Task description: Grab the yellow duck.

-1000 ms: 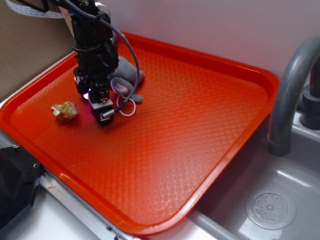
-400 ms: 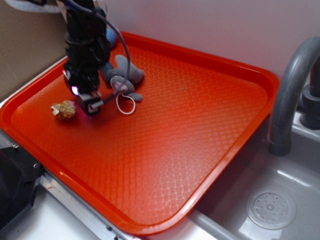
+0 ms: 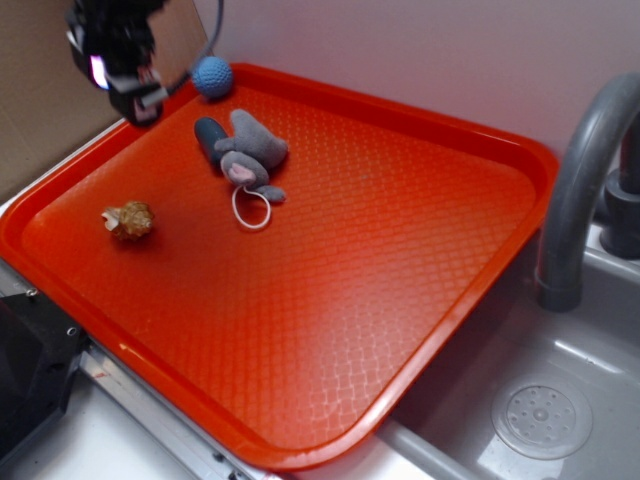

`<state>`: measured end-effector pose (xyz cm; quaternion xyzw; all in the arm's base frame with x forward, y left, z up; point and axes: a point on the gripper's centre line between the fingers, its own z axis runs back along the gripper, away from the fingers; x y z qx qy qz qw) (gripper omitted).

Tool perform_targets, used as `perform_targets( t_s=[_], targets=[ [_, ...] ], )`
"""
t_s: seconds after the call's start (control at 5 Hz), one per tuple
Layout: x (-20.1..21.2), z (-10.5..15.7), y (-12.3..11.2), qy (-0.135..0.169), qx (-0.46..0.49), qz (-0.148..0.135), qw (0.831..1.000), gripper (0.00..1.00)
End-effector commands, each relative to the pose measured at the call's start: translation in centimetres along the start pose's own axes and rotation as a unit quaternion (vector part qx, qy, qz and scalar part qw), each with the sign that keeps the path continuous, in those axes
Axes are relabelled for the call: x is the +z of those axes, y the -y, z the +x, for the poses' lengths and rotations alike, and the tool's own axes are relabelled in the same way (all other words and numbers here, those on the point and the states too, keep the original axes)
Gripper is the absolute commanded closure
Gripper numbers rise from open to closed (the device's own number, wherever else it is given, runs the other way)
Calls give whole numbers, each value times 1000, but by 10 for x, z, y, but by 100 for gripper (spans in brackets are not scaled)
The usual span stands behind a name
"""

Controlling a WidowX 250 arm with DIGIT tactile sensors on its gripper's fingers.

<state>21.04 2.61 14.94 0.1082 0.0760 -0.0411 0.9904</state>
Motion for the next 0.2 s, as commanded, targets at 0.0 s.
perform_targets(
  t_s=[0.0],
  targets=[
    [81, -34, 6, 104, -47, -52, 992, 100]
  ],
)
